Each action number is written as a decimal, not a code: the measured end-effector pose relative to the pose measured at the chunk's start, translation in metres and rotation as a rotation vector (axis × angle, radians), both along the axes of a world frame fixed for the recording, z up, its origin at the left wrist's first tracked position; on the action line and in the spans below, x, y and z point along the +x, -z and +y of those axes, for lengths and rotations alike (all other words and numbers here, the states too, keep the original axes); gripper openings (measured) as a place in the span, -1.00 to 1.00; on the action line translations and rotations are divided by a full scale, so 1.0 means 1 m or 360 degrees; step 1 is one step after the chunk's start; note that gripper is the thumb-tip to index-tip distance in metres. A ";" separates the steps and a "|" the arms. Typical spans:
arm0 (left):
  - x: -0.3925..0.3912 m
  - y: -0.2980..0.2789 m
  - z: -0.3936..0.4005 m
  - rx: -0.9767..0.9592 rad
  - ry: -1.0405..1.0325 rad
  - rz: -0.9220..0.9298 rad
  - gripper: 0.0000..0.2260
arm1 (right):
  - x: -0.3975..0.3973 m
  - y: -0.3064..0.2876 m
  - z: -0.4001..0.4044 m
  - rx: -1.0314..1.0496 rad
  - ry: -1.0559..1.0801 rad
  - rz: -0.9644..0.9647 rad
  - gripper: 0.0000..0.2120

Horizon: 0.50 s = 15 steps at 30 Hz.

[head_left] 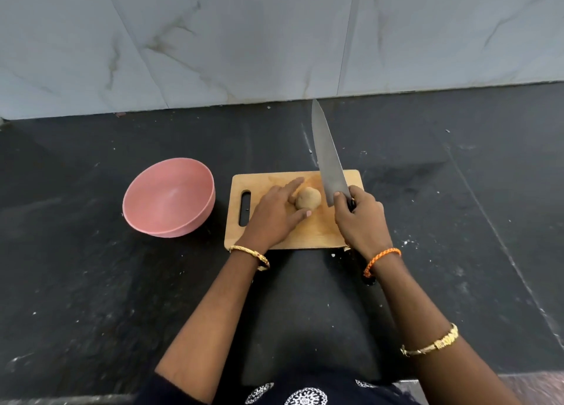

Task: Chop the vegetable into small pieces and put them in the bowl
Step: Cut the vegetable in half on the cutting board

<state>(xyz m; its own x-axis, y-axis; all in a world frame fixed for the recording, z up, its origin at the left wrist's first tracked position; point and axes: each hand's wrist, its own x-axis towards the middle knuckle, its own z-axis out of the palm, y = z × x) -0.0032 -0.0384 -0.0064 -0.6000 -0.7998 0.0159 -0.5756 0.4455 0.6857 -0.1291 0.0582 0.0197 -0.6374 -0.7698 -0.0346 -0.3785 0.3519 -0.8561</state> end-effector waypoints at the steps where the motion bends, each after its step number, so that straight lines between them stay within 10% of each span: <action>1: 0.001 0.000 -0.002 -0.0008 0.0011 0.0006 -0.48 | 0.000 0.002 0.005 0.0039 -0.0004 0.0021 -0.67; 15: -0.009 0.008 0.014 -0.0080 -0.0348 0.0489 -0.54 | 0.015 0.009 0.032 0.0168 -0.0277 0.0153 -0.78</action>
<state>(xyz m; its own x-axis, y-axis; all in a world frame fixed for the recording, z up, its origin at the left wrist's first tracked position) -0.0124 -0.0248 -0.0144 -0.3767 -0.9020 0.2111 -0.4318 0.3726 0.8214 -0.1141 0.0903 0.0110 -0.4995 -0.8638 -0.0665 -0.5195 0.3600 -0.7750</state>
